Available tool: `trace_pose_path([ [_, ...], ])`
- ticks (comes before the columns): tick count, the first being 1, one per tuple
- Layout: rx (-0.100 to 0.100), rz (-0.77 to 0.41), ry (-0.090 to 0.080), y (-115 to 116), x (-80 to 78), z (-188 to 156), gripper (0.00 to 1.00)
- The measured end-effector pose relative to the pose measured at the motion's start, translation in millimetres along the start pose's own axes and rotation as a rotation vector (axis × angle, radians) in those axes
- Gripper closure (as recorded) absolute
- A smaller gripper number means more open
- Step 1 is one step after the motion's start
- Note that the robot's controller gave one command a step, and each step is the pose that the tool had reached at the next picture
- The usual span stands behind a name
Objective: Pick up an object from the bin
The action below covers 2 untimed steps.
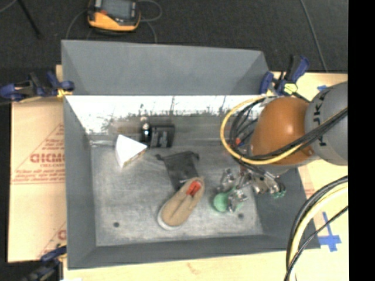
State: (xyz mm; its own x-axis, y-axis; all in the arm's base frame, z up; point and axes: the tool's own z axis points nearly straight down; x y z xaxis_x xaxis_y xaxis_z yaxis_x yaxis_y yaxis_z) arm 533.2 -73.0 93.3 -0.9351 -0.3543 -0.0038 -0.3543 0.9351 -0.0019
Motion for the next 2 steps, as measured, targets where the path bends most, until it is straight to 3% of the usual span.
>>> trace_pose_path([
  [1, -0.003, 0.002, 0.006, -7, 5.6, -42, 1.0],
  [2, 0.0, -0.003, 0.0, -3, -1.4, -131, 1.0],
])
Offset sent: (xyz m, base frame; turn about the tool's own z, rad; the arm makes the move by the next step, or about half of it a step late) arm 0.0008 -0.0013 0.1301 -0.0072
